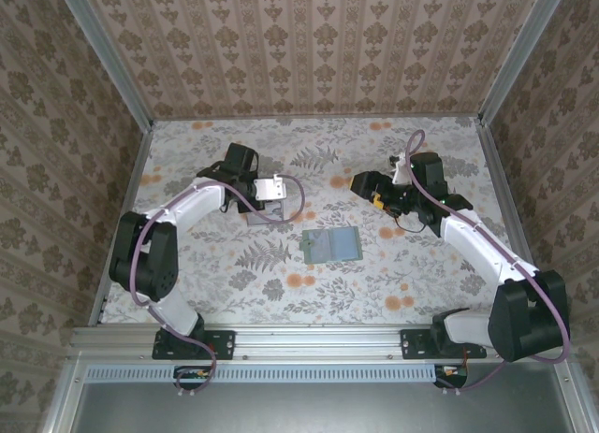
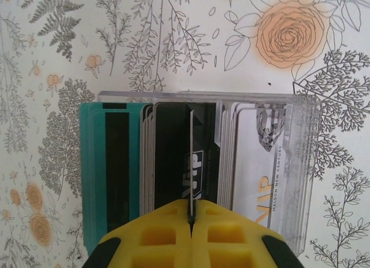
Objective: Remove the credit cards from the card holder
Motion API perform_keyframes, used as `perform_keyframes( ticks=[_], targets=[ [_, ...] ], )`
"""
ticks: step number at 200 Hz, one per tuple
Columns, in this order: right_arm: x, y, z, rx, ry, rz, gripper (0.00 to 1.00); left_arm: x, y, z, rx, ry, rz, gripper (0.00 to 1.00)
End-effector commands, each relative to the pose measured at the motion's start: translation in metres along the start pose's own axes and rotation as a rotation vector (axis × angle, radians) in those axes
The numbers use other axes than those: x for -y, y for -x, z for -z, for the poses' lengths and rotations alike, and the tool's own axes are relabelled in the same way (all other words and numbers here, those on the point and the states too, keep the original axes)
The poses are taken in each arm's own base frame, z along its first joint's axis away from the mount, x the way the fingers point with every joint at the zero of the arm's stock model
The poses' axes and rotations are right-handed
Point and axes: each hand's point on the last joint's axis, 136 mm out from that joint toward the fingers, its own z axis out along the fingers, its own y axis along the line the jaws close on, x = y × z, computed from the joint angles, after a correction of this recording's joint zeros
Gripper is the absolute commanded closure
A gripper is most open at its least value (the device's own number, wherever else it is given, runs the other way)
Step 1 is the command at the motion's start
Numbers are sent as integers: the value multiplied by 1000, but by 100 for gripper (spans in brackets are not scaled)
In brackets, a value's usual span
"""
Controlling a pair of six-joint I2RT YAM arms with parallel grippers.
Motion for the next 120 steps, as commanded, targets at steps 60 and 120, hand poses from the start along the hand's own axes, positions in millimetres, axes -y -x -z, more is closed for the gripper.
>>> perform_keyframes(
  ticks=[60,120],
  targets=[
    [-6,6,-1,5,34,2,0,-24,0,7,-3,66,52,78],
    [-5,4,-2,-1,40,-6,0,-33,-4,4,-6,91,128,76]
  ],
)
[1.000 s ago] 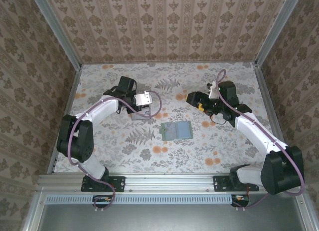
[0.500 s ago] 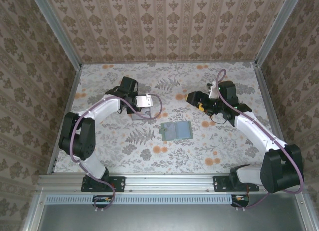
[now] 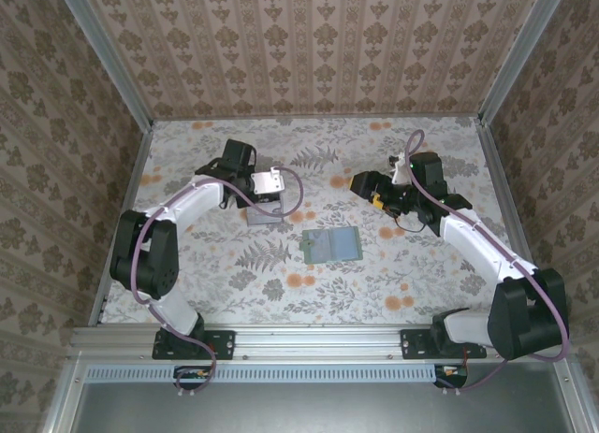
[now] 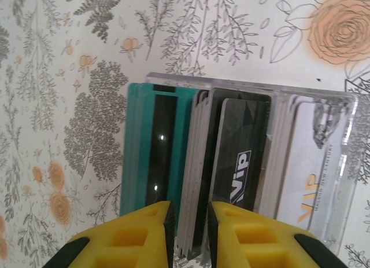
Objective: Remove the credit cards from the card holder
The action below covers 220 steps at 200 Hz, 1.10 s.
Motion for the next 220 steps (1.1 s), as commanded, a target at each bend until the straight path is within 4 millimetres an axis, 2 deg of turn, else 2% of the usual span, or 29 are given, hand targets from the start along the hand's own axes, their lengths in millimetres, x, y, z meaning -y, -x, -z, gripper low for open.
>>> perform_keyframes(
  ticks=[1,25,58,73,90,103,118,124,130,133,173,193,211,220],
  targets=[
    [-6,5,0,8,32,1,0,-9,3,0,11,15,55,76],
    [-5,4,1,8,31,0,0,-7,2,-2,13,5,76,76],
    [-5,3,2,10,30,-1,0,-15,5,2,24,33,105,76],
    [-4,3,2,9,28,-3,0,-23,10,9,51,57,143,75],
    [-4,2,2,9,21,-2,0,-37,18,25,91,106,206,70],
    [-3,3,3,11,8,6,0,-49,24,40,122,153,264,61],
    [-3,3,4,10,-10,23,0,-66,30,62,165,227,360,42],
    [-2,2,4,10,-19,30,0,-71,32,71,187,251,399,31],
    [-2,2,4,8,-26,39,0,-77,33,80,208,277,441,4],
    [-2,1,4,6,-30,43,0,-80,34,85,220,291,462,0],
    [-4,-3,1,-11,-64,86,0,-113,29,151,339,473,738,0],
    [-6,-8,-5,-29,-81,110,0,-123,11,176,333,565,917,0],
    [-6,-13,-9,-46,-113,143,0,-120,-4,186,328,558,1052,0],
    [-6,-16,-11,-57,-135,166,0,-119,-18,190,317,592,1162,0]
  ],
)
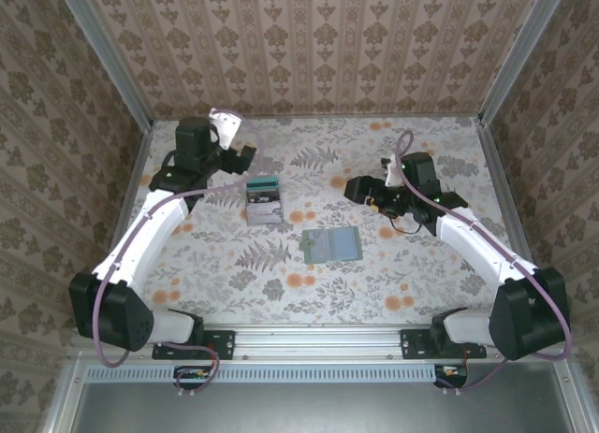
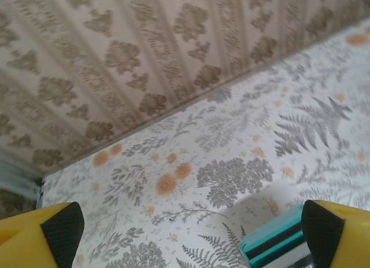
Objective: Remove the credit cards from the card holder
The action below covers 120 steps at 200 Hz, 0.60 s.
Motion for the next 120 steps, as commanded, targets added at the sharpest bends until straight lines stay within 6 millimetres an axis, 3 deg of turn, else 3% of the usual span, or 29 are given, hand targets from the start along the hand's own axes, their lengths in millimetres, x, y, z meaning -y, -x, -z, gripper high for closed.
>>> perform_keyframes(
  ticks=[1,13,35,67,104,120],
  targets=[
    [1,-2,-5,-19,-75,67,0,-34,-9,16,-37,146,309,0],
    [0,-5,-7,-33,-95,92,0,-43,-21,24,-51,168,446,0],
    [6,-12,-13,-52,-164,136,0,-40,-37,33,-51,126,576,0],
    [36,-26,-21,-91,-341,150,1,-12,-51,41,-54,-15,657,1],
    [59,-52,-38,-205,-363,104,1,23,-97,42,-196,-44,766,10],
    [68,-63,-43,-240,-367,88,15,40,-119,43,-290,-37,770,12]
  ],
)
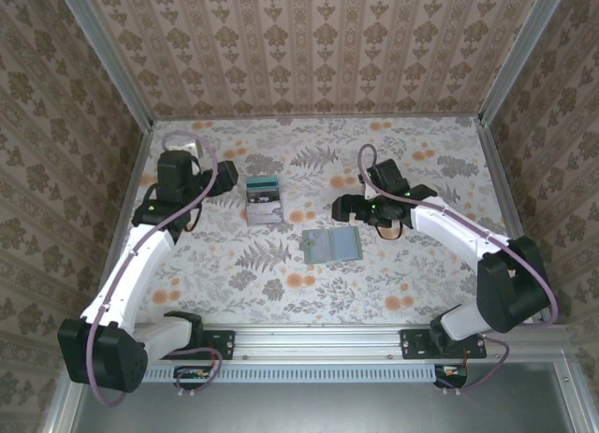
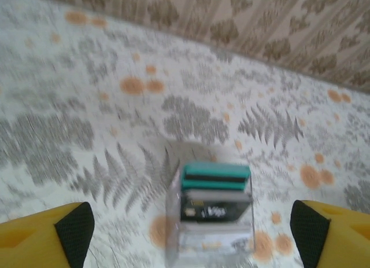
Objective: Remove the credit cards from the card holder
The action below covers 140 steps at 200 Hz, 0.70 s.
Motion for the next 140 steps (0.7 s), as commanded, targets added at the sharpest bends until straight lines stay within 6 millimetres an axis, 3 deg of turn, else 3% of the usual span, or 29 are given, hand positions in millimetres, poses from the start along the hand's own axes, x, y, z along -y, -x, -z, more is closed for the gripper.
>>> perform_keyframes(
  ticks=[1,33,48,74,140],
  targets=[
    [15,-20,-12,-71,-45,-8,17,3,-41,-1,-128,18,81,13],
    [24,-39,-28,-131,-43,-22,60,12,-90,-9,-263,49,115,20],
    [31,-46,-33,-143,-60,-24,73,25,-111,-11,-293,41,83,20],
    [39,-58,-39,-162,-76,-27,76,52,-141,-15,-325,-21,66,23],
    [56,-78,-52,-192,-130,-28,81,111,-204,-33,-532,-130,-6,44]
  ],
)
